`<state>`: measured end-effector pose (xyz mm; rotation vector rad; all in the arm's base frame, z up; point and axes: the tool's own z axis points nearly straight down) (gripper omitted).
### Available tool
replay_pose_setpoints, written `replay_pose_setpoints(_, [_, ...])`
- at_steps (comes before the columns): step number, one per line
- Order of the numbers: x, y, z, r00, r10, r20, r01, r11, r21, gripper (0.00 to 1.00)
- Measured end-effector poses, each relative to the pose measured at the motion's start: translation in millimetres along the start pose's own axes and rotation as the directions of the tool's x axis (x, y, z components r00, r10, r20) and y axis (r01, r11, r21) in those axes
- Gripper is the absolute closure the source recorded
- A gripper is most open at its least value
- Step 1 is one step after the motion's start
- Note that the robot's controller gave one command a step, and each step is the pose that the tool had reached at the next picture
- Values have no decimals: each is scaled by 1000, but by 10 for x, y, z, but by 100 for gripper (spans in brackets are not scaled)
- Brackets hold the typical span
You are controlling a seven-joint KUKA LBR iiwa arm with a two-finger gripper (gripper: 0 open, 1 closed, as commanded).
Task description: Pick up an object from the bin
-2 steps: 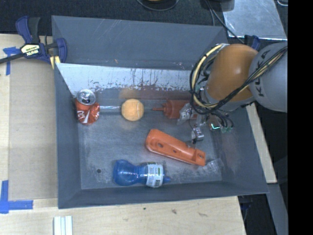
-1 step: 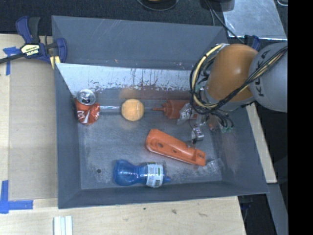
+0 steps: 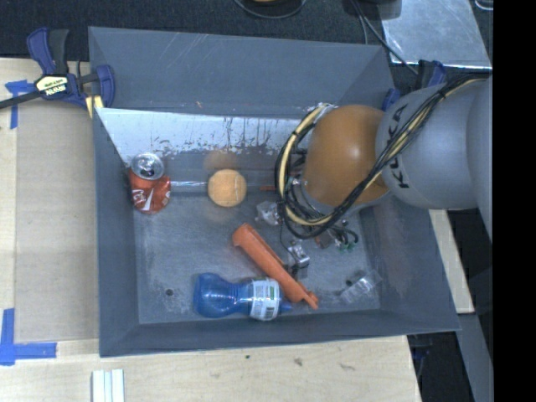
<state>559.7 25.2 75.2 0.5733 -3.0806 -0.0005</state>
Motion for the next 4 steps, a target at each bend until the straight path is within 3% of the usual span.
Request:
replay_pose_setpoints(1, [811, -387, 25, 992, 126, 14, -126, 992, 5, 0])
replay_pose_setpoints(2, [71, 605, -28, 1000, -10, 9, 10, 1000, 2, 100])
replay_pose_setpoints(3, [72, 605, -27, 1000, -11, 9, 11, 1000, 2, 100])
replay_pose_setpoints(4, [162, 446, -958, 999, -37, 6, 37, 999, 1, 100])
